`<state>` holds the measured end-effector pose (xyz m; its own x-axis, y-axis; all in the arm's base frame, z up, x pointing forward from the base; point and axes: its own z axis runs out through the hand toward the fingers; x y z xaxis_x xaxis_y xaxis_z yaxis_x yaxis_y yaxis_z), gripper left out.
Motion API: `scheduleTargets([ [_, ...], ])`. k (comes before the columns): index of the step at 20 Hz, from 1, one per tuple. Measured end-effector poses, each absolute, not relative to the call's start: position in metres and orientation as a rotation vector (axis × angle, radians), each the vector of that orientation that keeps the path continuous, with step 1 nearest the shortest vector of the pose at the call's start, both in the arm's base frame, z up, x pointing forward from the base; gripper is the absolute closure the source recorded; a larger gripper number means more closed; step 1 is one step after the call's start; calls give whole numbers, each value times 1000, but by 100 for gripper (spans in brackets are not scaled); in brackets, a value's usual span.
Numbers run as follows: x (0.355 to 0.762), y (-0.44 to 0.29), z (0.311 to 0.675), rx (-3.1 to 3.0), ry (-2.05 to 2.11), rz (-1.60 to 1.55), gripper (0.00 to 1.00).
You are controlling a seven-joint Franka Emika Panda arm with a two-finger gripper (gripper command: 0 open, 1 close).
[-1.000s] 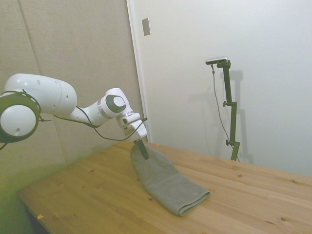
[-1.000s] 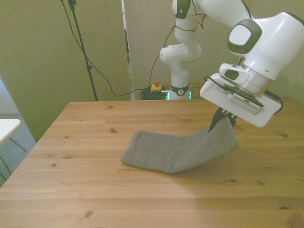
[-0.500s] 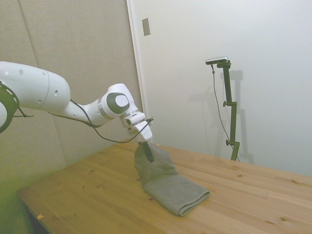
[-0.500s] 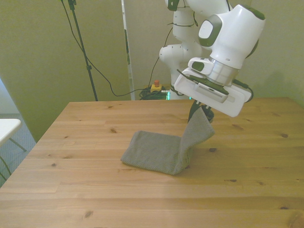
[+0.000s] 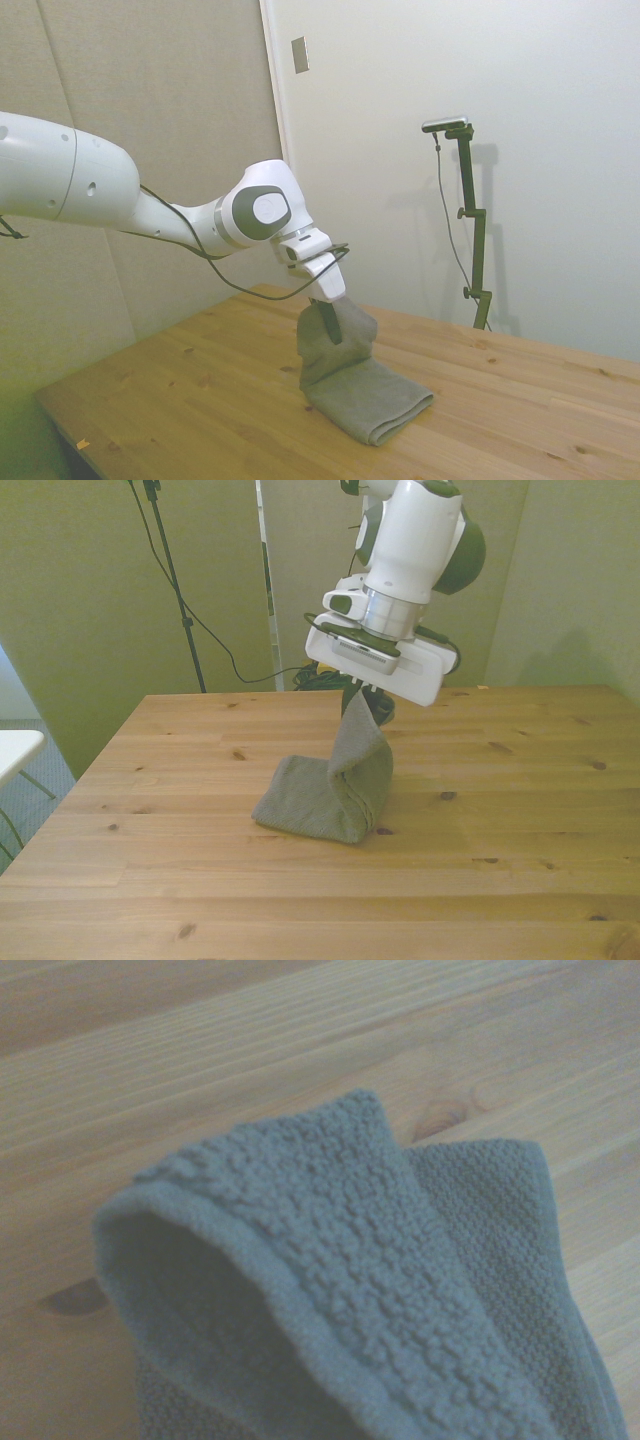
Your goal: Fold the towel
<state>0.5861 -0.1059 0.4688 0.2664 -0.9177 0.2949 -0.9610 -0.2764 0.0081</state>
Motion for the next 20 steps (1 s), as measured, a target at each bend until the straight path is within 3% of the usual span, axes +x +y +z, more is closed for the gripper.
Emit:
scheduleTargets([
  [1,583,-113,468,2351,-1772,344,100],
  [2,580,-119,466,2355,-1778,342,0],
  [10,567,-168,441,2556,-1780,312,0],
  [20,561,-191,444,2587,-1752,342,0],
])
